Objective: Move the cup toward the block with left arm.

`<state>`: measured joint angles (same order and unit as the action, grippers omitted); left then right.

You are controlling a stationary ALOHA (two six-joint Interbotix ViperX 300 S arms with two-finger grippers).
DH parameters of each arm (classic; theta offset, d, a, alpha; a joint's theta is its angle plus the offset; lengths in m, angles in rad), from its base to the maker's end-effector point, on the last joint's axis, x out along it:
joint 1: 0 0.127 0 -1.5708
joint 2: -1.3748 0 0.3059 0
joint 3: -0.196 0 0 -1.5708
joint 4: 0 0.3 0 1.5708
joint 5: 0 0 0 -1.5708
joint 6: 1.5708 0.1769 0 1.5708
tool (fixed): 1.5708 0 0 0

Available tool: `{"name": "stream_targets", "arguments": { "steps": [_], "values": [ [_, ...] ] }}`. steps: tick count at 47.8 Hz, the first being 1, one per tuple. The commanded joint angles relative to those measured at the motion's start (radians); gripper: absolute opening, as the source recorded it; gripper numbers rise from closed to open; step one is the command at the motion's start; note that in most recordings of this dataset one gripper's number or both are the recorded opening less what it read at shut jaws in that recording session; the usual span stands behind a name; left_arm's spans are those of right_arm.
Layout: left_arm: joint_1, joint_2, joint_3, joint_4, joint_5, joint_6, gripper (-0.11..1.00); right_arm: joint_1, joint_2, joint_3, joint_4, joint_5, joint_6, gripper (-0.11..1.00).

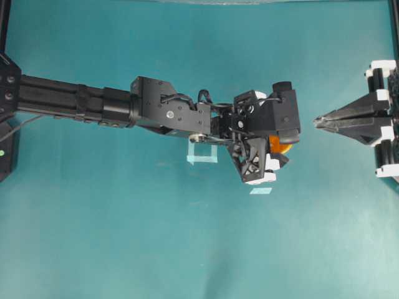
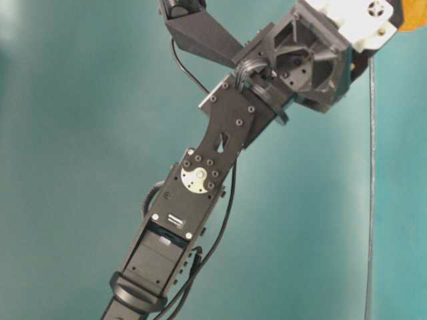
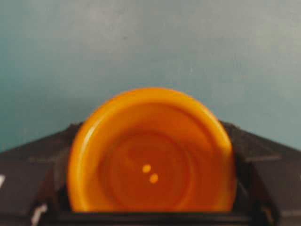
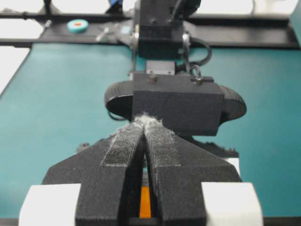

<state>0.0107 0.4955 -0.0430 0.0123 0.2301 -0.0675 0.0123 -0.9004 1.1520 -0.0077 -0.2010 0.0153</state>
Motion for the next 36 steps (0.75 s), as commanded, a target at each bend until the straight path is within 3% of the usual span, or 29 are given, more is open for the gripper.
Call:
{"name": "stream_targets", "arguments": {
  "steps": [1, 36],
  "values": [
    [0.002, -0.023, -0.012, 0.003, -0.011, 0.002, 0.63, 0.000, 0.002, -0.029, 0.000, -0.005, 0.000, 0.00],
    [0.000, -0.023, -0.014, 0.002, -0.026, 0.002, 0.63, 0.000, 0.003, -0.028, 0.000, -0.005, 0.000, 0.00]
  ]
}}
